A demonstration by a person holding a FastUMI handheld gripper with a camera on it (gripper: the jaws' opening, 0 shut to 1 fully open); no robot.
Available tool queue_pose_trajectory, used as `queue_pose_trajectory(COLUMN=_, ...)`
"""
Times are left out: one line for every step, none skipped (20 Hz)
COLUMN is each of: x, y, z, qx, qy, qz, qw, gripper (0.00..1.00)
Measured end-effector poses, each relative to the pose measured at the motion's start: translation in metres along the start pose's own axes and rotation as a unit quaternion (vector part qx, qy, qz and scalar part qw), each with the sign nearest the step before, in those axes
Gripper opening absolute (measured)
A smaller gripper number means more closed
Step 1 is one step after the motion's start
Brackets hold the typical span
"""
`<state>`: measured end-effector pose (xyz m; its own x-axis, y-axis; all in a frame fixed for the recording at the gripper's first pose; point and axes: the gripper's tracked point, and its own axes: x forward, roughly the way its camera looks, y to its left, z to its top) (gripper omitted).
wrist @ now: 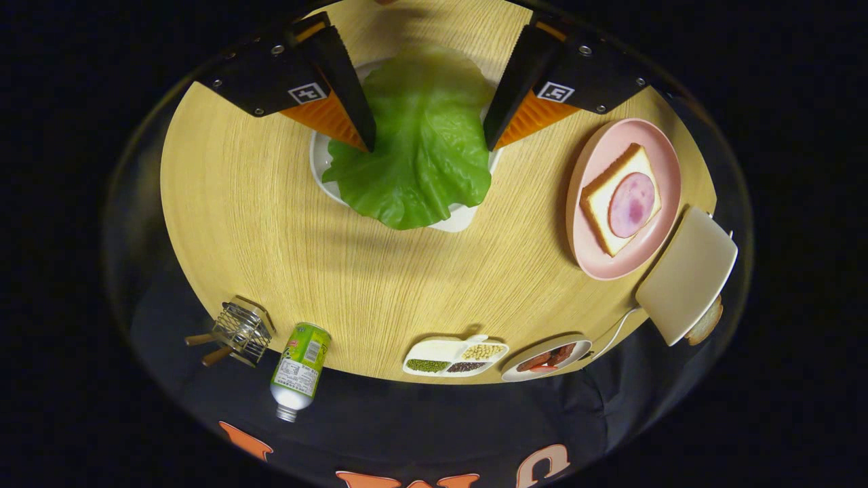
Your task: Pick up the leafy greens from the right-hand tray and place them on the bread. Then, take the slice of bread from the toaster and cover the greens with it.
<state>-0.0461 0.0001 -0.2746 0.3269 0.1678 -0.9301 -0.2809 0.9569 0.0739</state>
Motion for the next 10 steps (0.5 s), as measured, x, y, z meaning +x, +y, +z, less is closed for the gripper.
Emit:
queue_pose_trajectory(x=-0.002, y=-0.001, z=0.003, qx=0.002, qy=-0.006, qz=0.002, qw=1.0, gripper=0.95)
queue_pose_trajectory(x=-0.003, y=-0.006, z=0.007, qx=0.004, qy=-0.011, qz=-0.005, qw=1.0, gripper=0.95)
queue_pose_trajectory(x=-0.003, y=-0.01, z=0.011, qx=0.008, qy=-0.016, qz=-0.009, qw=1.0, gripper=0.95)
queue_pose_trajectory(x=-0.002, y=-0.016, z=0.011, qx=0.011, qy=-0.017, qz=-0.017, qw=1.0, gripper=0.95)
queue_pose_trajectory(x=0.001, y=-0.019, z=0.009, qx=0.015, qy=-0.01, qz=-0.021, qw=1.0, gripper=0.95)
queue_pose_trajectory(x=0.005, y=-0.019, z=0.003, qx=0.018, qy=0.003, qz=-0.02, qw=1.0, gripper=0.95)
queue_pose_trajectory(x=0.006, y=-0.02, z=0.0, qx=0.019, qy=0.012, qz=-0.02, qw=1.0, gripper=0.95)
queue_pose_trajectory(x=0.006, y=-0.021, z=0.005, qx=0.02, qy=0.001, qz=-0.022, qw=1.0, gripper=0.96)
queue_pose_trajectory(x=0.008, y=-0.021, z=0.006, qx=0.016, qy=0.001, qz=-0.023, qw=1.0, gripper=0.96)
queue_pose_trajectory(x=0.006, y=-0.018, z=0.004, qx=0.016, qy=0.003, qz=-0.02, qw=1.0, gripper=0.95)
